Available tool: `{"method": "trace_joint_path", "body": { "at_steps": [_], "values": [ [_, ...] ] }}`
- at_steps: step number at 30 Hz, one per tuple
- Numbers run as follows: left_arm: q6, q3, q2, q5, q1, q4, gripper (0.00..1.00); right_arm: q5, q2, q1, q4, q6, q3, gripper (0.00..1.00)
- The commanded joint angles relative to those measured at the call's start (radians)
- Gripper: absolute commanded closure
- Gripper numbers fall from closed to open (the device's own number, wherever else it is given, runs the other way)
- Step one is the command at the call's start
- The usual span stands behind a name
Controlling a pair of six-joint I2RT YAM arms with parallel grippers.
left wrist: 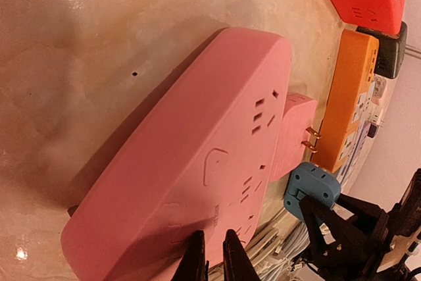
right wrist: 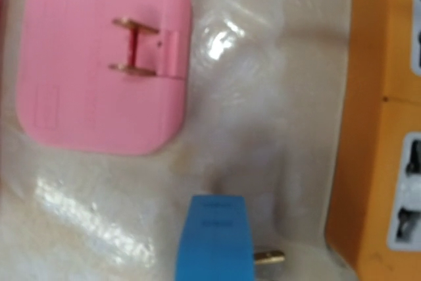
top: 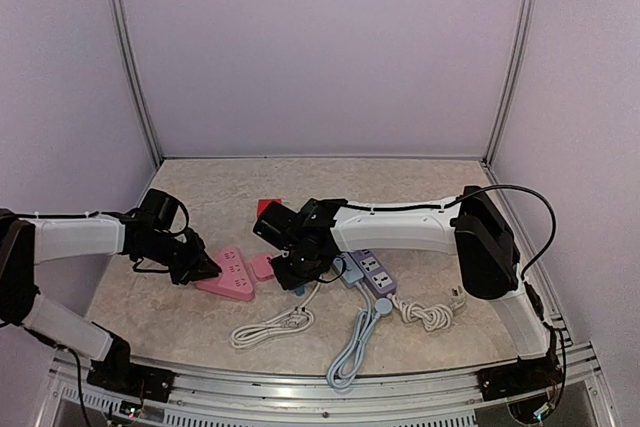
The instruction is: Pull the plug off the socket
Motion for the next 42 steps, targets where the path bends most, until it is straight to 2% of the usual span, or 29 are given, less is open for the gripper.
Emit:
{"method": "trace_joint_path", "body": {
  "at_steps": [1,6,30,42],
  "values": [
    [0.013,-0.022,0.04,-0.073,0.009,-0.137,0.9,0.008,0.017,0.014,-0.034,-0.025,0.023,0.71],
    [0.015,-0.022,0.044,-0.074,0.009,-0.135,0.9,-0.005,0.001,0.015,-0.029,-0.037,0.025,0.58],
    [0.015,-0.017,0.045,-0.068,0.009,-0.136,0.9,-0.132,-0.014,0.026,0.096,-0.055,0.025,0.53],
    [0.02,0.028,-0.01,-0.065,0.004,-0.169,0.89,-0.124,-0.059,0.005,0.162,-0.056,-0.005,0.5]
  ]
}}
